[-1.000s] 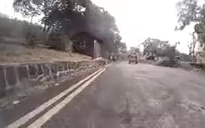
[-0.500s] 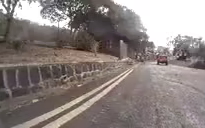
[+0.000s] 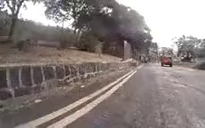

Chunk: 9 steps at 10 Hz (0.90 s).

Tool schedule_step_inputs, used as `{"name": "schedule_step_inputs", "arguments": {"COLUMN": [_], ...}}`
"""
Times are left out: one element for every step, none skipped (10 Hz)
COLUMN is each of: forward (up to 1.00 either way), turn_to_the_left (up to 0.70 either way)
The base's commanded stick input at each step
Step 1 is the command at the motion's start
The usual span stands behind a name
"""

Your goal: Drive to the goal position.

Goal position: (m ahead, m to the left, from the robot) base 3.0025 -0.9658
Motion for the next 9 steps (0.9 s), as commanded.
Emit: {"name": "schedule_step_inputs", "arguments": {"forward": [0.0,0.0,0.0,0.0,0.0,0.0,0.0,0.18,0.48], "turn_to_the_left": [0.0,0.0,-0.37,-0.18,0.0,0.0,0.0,0.0,0.0]}}
